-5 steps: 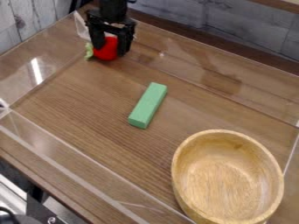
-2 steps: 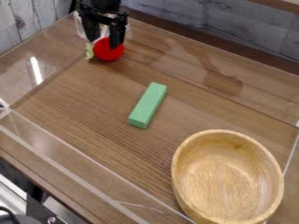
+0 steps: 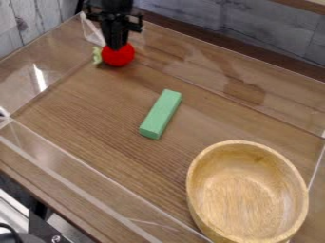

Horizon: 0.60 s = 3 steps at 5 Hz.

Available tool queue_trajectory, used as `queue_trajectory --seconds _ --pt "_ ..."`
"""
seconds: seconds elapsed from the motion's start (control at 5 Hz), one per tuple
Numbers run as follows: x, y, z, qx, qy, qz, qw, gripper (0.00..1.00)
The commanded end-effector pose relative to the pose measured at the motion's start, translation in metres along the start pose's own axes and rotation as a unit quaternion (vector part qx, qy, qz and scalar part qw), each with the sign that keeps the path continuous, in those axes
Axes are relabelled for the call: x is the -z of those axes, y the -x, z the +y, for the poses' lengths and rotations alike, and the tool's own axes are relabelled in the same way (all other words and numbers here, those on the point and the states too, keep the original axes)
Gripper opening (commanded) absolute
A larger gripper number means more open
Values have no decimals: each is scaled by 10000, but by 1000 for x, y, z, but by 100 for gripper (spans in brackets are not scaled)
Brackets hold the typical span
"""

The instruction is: Move the red fruit to the right

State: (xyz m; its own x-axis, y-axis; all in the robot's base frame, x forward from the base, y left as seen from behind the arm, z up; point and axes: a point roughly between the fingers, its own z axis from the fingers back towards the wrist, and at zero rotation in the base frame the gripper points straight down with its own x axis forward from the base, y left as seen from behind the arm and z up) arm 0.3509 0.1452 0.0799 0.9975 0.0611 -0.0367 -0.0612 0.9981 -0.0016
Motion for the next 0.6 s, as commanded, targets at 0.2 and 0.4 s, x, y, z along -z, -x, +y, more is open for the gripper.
queue_trajectory --seconds 0.2,0.4 --pt "-72 -19 -34 31 -57 -745 9972 0" --pt "-81 -15 -57 199 21 -791 9967 0"
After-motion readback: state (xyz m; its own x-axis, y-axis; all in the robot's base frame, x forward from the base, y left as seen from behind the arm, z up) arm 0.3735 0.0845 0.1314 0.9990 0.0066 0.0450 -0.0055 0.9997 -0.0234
